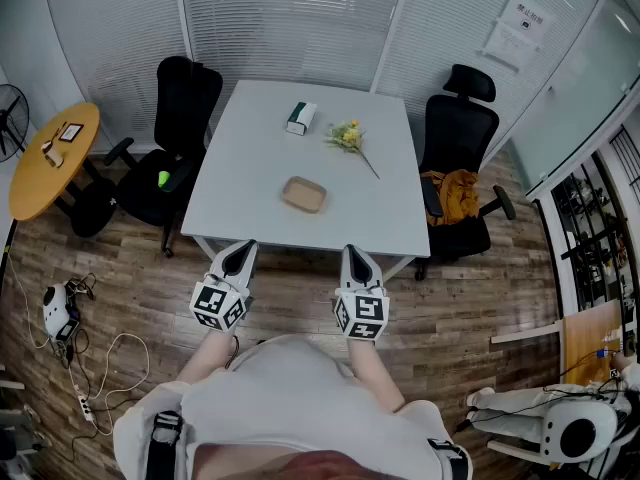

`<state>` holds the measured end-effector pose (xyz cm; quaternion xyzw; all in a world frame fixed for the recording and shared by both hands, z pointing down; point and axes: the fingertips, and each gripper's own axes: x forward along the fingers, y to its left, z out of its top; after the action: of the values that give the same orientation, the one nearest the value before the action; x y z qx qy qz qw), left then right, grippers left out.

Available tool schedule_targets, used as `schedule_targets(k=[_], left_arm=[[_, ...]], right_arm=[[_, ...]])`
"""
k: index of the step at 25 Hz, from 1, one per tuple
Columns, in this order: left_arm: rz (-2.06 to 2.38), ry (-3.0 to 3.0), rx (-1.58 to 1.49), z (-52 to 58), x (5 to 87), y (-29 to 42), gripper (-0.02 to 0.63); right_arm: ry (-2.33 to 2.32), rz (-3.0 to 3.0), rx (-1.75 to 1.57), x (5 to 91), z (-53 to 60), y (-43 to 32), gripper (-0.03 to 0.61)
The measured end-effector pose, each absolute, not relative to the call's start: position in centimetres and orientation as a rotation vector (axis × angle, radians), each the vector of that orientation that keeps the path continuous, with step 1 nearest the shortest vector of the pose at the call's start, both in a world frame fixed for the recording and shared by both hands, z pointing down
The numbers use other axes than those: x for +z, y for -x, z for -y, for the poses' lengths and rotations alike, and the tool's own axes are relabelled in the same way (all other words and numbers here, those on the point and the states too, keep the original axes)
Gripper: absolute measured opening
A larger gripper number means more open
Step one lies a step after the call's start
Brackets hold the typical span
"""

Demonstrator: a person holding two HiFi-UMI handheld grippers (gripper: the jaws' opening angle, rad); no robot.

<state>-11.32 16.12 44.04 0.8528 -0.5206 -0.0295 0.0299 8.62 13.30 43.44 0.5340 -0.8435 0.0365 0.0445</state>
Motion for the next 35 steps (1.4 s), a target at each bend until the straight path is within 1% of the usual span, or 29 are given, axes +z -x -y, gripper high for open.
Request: schedule_targets(k=[16, 35], left_arm=[[1.537, -2.663, -0.082, -15.3, 44.4, 12.0, -0.003], [1.461, -2.686, -0.107, -13.1, 45.9, 19.2, -0.003]], right_arm=[[-1.627, 2.570, 0.088, 43.5, -12.7, -6.9, 0.008], [-1.720, 2.493, 0.082, 44.5, -12.1, -0.2, 0.008]])
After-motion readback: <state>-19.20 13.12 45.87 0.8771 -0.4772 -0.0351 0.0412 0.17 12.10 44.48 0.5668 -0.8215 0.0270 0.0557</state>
